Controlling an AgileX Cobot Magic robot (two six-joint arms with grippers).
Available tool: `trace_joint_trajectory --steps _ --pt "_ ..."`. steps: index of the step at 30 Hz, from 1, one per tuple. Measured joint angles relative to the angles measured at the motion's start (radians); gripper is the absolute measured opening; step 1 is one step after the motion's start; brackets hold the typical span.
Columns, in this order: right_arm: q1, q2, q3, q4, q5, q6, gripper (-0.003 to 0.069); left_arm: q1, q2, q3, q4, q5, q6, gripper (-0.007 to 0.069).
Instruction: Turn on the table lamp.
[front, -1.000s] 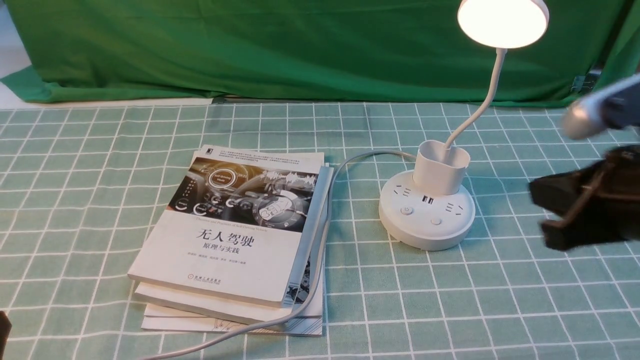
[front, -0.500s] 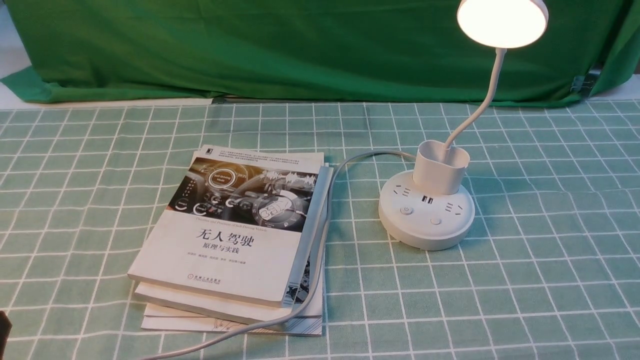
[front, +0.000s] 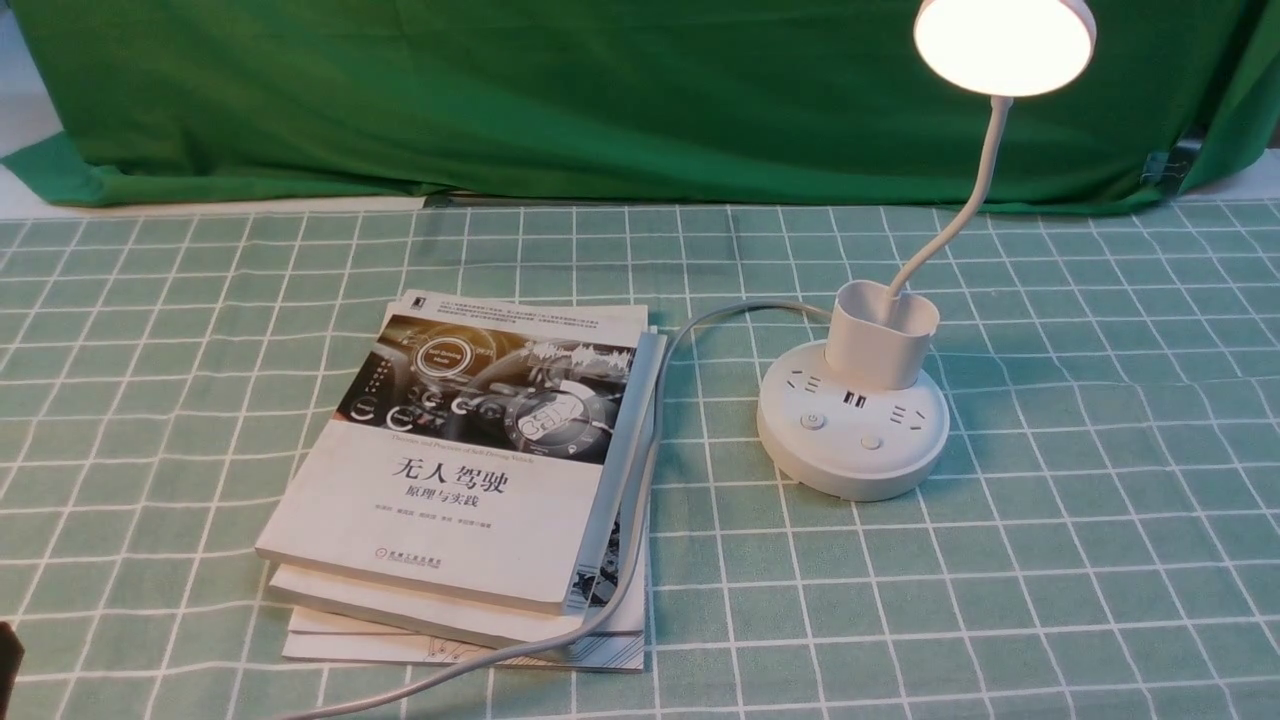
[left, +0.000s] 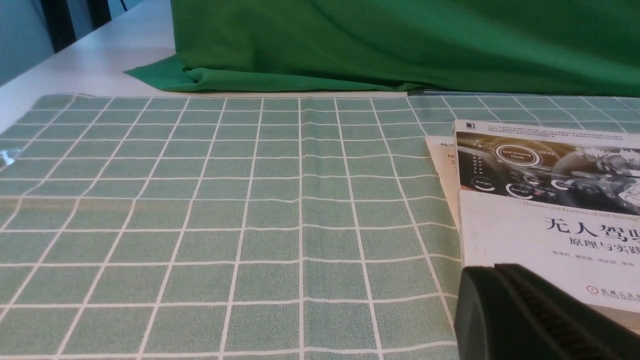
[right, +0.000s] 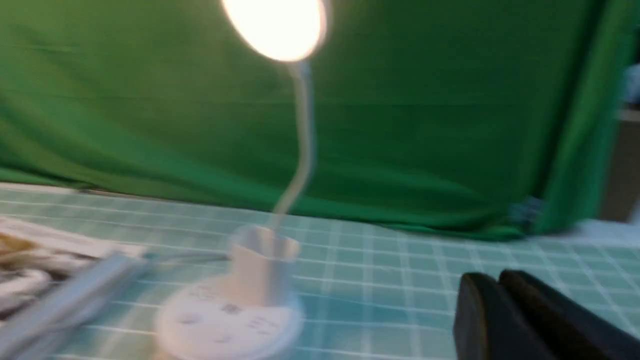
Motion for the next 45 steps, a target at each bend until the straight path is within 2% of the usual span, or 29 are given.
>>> trace_joint_trajectory --steps 2,3,4,6,10,18,45 --pt "-0.075 -0.038 0.063 -0.069 -0.011 0.089 0.0095 0.000 0.000 0.000 0.000 0.000 0.000 0.0021" --pt "-0.085 -0.041 0.068 -0.074 -0.011 0.098 0.0096 0.000 0.000 0.000 0.000 0.000 0.000 0.0021" --pt "-0.109 -0.060 0.098 -0.107 -0.011 0.164 0.0098 0.000 0.000 0.000 0.000 0.000 0.000 0.0021" --pt "-0.126 -0.083 0.115 -0.141 -0.008 0.230 0.0102 0.000 0.000 0.000 0.000 0.000 0.000 0.0021" --pt "-0.128 -0.148 0.119 -0.164 0.069 0.276 0.0113 0.000 0.000 0.000 0.000 0.000 0.000 0.0021" --pt "-0.128 -0.163 0.120 -0.168 0.219 0.296 0.0134 0.000 0.000 0.000 0.000 0.001 0.000 0.0021" --pt "-0.128 -0.163 0.120 -0.168 0.234 0.297 0.0197 0.000 0.000 0.000 0.000 0.001 0.000 0.0021"
